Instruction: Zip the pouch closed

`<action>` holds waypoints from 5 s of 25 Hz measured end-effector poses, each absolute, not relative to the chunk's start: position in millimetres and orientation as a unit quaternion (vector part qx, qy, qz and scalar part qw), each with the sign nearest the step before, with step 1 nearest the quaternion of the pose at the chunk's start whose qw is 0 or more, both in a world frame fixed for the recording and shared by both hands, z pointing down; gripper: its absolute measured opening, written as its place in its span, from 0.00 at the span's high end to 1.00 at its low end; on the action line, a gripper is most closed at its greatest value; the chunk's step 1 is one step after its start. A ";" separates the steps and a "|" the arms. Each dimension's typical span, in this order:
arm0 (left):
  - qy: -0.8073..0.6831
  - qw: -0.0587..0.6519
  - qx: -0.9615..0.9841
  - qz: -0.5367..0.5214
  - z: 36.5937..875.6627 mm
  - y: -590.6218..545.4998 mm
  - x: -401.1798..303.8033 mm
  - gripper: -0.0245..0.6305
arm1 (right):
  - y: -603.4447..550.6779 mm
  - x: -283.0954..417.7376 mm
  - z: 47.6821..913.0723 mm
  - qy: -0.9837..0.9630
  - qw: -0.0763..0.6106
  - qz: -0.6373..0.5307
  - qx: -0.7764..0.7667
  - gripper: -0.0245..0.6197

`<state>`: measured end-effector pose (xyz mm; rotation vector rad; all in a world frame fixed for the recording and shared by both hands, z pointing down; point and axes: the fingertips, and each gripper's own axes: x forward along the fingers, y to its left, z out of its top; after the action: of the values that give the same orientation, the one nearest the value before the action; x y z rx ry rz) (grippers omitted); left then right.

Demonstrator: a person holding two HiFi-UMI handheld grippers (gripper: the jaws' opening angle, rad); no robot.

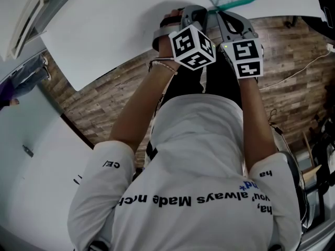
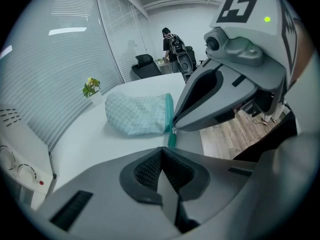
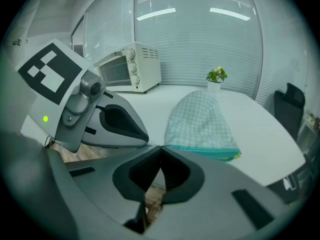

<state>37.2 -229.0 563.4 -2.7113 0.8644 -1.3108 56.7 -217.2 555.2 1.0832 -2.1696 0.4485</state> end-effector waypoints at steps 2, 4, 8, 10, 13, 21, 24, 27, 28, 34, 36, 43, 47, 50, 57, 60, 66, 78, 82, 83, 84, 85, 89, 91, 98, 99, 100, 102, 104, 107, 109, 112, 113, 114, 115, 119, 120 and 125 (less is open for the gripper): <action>0.275 0.004 -0.865 -0.420 563.5 -228.4 37.1 0.93 | -216.5 57.2 555.0 -0.830 0.331 0.172 0.415 0.95; 0.276 0.004 -0.864 -0.421 563.3 -228.1 37.4 0.93 | -216.6 58.8 554.4 -0.829 0.333 0.169 0.416 0.95; 0.276 0.006 -0.864 -0.422 563.3 -228.4 37.1 0.93 | -218.0 61.4 553.5 -0.828 0.335 0.165 0.418 0.95; 0.276 0.006 -0.864 -0.422 563.6 -228.5 36.7 0.93 | -218.6 62.3 553.4 -0.828 0.336 0.163 0.419 0.95; 0.275 0.006 -0.864 -0.422 563.8 -228.9 36.8 0.93 | -220.0 64.4 553.6 -0.827 0.337 0.161 0.421 0.95; 0.272 0.009 -0.862 -0.428 564.8 -228.2 37.2 0.93 | -221.9 68.2 553.4 -0.824 0.340 0.153 0.427 0.95; 0.271 0.011 -0.862 -0.429 564.4 -227.6 37.3 0.93 | -222.8 71.2 552.6 -0.822 0.338 0.155 0.431 0.95; 0.270 0.013 -0.861 -0.431 564.1 -227.3 37.5 0.93 | -223.0 71.4 551.9 -0.823 0.339 0.152 0.430 0.95; 0.270 0.013 -0.861 -0.432 564.1 -227.3 37.7 0.93 | -223.0 71.6 552.1 -0.823 0.340 0.152 0.430 0.95; 0.269 0.013 -0.860 -0.433 564.2 -227.6 37.6 0.93 | -223.5 71.7 551.8 -0.821 0.337 0.151 0.434 0.95; 0.269 0.014 -0.860 -0.434 564.3 -227.5 37.1 0.93 | -223.9 72.7 550.8 -0.819 0.336 0.150 0.440 0.95; 0.268 0.015 -0.859 -0.435 565.1 -227.3 37.1 0.93 | -226.9 81.1 551.1 -0.814 0.338 0.147 0.449 0.95; 0.268 0.016 -0.859 -0.436 564.6 -227.2 38.3 0.93 | -226.6 82.8 551.0 -0.812 0.337 0.148 0.453 0.95; 0.266 0.016 -0.860 -0.435 564.2 -226.7 38.9 0.93 | -228.4 90.8 550.0 -0.805 0.334 0.153 0.466 0.95; 0.264 0.017 -0.859 -0.439 565.0 -227.4 38.5 0.93 | -233.8 99.1 550.4 -0.800 0.336 0.153 0.472 0.95; 0.264 0.018 -0.859 -0.439 565.1 -227.3 37.9 0.93 | -234.5 102.1 552.1 -0.797 0.336 0.154 0.477 0.95; 0.265 0.017 -0.859 -0.439 564.4 -226.1 38.1 0.93 | -233.8 101.8 549.2 -0.799 0.336 0.152 0.476 0.95; 0.266 0.016 -0.858 -0.438 564.7 -227.2 37.3 0.93 | -238.5 122.2 550.2 -0.785 0.340 0.150 0.495 0.95; 0.266 0.017 -0.858 -0.439 564.5 -227.0 37.3 0.93 | -239.6 127.5 549.7 -0.784 0.341 0.149 0.497 0.95; 0.266 0.017 -0.858 -0.440 564.5 -226.8 37.1 0.93 | -239.5 127.5 548.9 -0.785 0.341 0.147 0.496 0.95; 0.267 0.017 -0.857 -0.440 564.5 -226.8 37.2 0.93 | -239.8 128.7 548.2 -0.785 0.341 0.146 0.496 0.95; 0.267 0.017 -0.857 -0.440 564.4 -227.0 37.6 0.93 | -240.3 130.9 547.9 -0.784 0.341 0.145 0.498 0.95; 0.267 0.017 -0.857 -0.441 564.7 -226.9 37.6 0.93 | -241.2 139.2 548.7 -0.781 0.342 0.146 0.502 0.95; 0.267 0.017 -0.856 -0.442 565.2 -226.3 37.2 0.93 | -240.5 139.3 548.9 -0.783 0.344 0.143 0.499 0.95; 0.268 0.017 -0.856 -0.442 565.1 -225.9 37.6 0.93 | -242.7 146.3 548.3 -0.781 0.345 0.140 0.501 0.95; 0.268 0.018 -0.856 -0.442 565.0 -225.9 37.5 0.93 | -243.5 148.0 547.9 -0.781 0.346 0.139 0.502 0.95; 0.269 0.018 -0.856 -0.442 564.8 -226.0 37.6 0.93 | -244.3 150.2 547.4 -0.780 0.346 0.138 0.503 0.95; 0.270 0.018 -0.855 -0.442 564.5 -226.2 37.2 0.93 | -246.2 155.1 546.7 -0.778 0.347 0.137 0.506 0.95; 0.270 0.018 -0.855 -0.443 564.8 -226.5 36.8 0.93 | -248.1 160.2 546.7 -0.776 0.348 0.136 0.508 0.95; 0.270 0.018 -0.854 -0.444 564.9 -226.6 37.4 0.93 | -251.5 169.7 546.3 -0.773 0.350 0.134 0.512 0.95; 0.270 0.018 -0.854 -0.445 564.5 -226.7 38.2 0.93 | -253.9 175.5 545.2 -0.772 0.351 0.132 0.513 0.95; 0.270 0.017 -0.854 -0.444 564.1 -226.5 38.8 0.93 | -255.6 179.9 544.3 -0.773 0.354 0.127 0.510 0.95; 0.270 0.018 -0.854 -0.444 564.3 -226.4 38.4 0.93 | -255.8 179.9 544.5 -0.774 0.354 0.127 0.509 0.95; 0.270 0.019 -0.854 -0.444 564.6 -226.2 37.9 0.93 | -255.9 179.5 545.0 -0.774 0.354 0.127 0.508 0.95; 0.269 0.020 -0.854 -0.444 565.1 -226.1 37.3 0.93 | -255.9 179.1 545.6 -0.775 0.355 0.127 0.508 0.95; 0.269 0.020 -0.855 -0.443 565.6 -226.8 37.1 0.93 | -256.1 180.0 548.9 -0.775 0.353 0.132 0.506 0.95; 0.269 0.019 -0.855 -0.443 565.4 -227.2 37.5 0.93 | -256.0 180.7 549.7 -0.776 0.351 0.135 0.506 0.95; 0.264 -0.004 -0.858 -0.441 566.2 -227.7 37.6 0.93 | -255.5 182.8 549.1 -0.785 0.336 0.147 0.499 0.91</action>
<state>37.6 -227.7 566.2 -2.7010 0.8304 -1.3890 182.8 -255.5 549.1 1.3000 -2.0473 0.3834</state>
